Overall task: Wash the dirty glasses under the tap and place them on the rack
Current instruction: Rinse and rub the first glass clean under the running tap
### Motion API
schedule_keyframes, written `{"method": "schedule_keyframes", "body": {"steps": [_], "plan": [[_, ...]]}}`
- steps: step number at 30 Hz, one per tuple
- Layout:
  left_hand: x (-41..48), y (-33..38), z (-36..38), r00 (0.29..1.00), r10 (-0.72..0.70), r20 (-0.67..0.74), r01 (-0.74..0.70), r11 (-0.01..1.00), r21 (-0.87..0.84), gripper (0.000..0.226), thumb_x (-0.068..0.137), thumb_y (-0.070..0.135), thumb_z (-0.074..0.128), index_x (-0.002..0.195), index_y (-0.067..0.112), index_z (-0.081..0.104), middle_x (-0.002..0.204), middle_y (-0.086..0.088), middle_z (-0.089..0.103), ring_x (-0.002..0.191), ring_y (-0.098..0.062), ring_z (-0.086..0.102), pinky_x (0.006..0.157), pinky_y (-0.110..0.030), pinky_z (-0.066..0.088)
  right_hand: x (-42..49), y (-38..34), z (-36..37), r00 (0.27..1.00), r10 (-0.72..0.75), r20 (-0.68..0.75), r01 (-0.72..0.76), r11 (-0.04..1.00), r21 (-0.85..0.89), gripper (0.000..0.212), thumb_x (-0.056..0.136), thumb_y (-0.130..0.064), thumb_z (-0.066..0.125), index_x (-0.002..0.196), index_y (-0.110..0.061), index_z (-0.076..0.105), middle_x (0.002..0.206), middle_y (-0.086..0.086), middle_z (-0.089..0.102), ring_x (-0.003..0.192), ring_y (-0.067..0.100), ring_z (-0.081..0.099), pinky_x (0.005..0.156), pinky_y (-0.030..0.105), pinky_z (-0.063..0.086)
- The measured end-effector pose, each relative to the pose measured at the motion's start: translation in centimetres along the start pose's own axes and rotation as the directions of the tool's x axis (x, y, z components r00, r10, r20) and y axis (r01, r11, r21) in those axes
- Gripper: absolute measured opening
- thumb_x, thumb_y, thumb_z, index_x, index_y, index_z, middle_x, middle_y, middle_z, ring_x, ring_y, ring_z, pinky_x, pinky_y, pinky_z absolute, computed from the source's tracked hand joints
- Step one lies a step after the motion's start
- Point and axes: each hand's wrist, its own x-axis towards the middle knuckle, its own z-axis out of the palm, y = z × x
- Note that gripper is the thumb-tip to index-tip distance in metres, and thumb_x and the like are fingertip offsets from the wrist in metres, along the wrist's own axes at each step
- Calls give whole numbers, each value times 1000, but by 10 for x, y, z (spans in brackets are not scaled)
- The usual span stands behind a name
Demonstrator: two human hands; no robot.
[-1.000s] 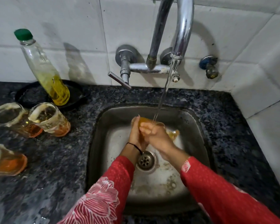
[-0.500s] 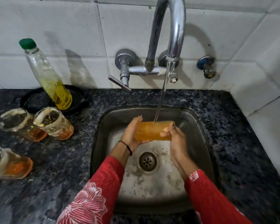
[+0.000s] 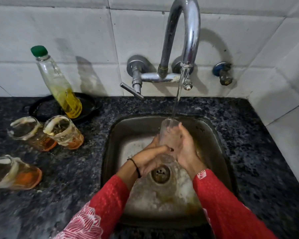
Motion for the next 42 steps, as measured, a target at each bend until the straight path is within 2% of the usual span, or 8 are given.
{"method": "schedule_keyframes", "body": {"steps": [7, 14, 19, 26, 31, 36, 40, 42], "plan": [[0, -6, -14, 971, 201, -131, -53, 711, 701, 105, 69, 0, 78, 148, 22, 12, 122, -5, 50, 95, -16, 55, 80, -29, 54, 10, -33, 18, 916, -299, 266, 361, 328, -873, 12, 85, -5, 65, 78, 6, 65, 69, 14, 63, 64, 15, 56, 65, 32, 46], [-5, 15, -2, 996, 87, -13, -85, 988, 130, 66, 71, 20, 74, 131, 22, 47, 113, -10, 66, 87, -28, 69, 68, -42, 60, -13, -60, 19, 955, -147, 259, 259, 838, -480, 12, 83, 0, 62, 82, -9, 70, 66, 4, 64, 55, 5, 58, 59, 18, 51], [9, 11, 4, 945, 271, -183, -90, 753, 652, 88, 64, 30, 78, 139, 23, 34, 123, -2, 58, 103, -19, 62, 91, -41, 54, -2, -50, 28, 937, -279, 213, 321, 436, -841, 27, 89, -9, 61, 63, -16, 65, 52, 0, 59, 44, 0, 52, 58, 19, 45], [-1, 15, -3, 994, 109, -4, -106, 979, 173, 52, 79, 16, 69, 127, 22, 50, 115, -12, 64, 97, -28, 65, 85, -47, 55, -9, -51, 30, 934, -283, 218, 355, 682, -640, 22, 88, -12, 62, 66, -11, 66, 46, -6, 57, 44, 2, 48, 52, 15, 41], [8, 8, 1, 944, 256, -208, -10, 654, 756, 93, 69, 31, 82, 143, 22, 25, 121, 2, 56, 107, -13, 58, 90, -34, 53, -3, -44, 36, 951, -259, 169, 258, 361, -896, 29, 89, -24, 64, 65, -8, 67, 51, 3, 60, 50, 12, 56, 63, 30, 49], [-2, 7, -7, 999, 44, 9, -45, 994, 95, 57, 79, 15, 70, 131, 20, 48, 116, -12, 64, 97, -28, 66, 82, -50, 55, -12, -43, 27, 921, -325, 215, 383, 654, -652, 26, 87, -17, 66, 62, -7, 67, 51, 1, 59, 46, 8, 51, 54, 19, 44], [9, 0, 0, 944, 258, -205, -44, 715, 698, 82, 69, 31, 80, 136, 28, 32, 123, 1, 57, 108, -16, 59, 93, -41, 53, -3, -36, 32, 926, -325, 193, 301, 325, -896, 38, 87, -23, 66, 62, 5, 65, 51, 10, 62, 49, 16, 55, 57, 31, 47], [8, 1, 1, 929, 303, -213, -95, 751, 654, 80, 70, 26, 81, 135, 28, 34, 124, 7, 55, 112, -10, 56, 92, -30, 52, -6, -38, 31, 929, -319, 187, 322, 446, -835, 35, 87, -21, 66, 70, 9, 66, 58, 16, 63, 53, 18, 57, 60, 30, 48]]}}
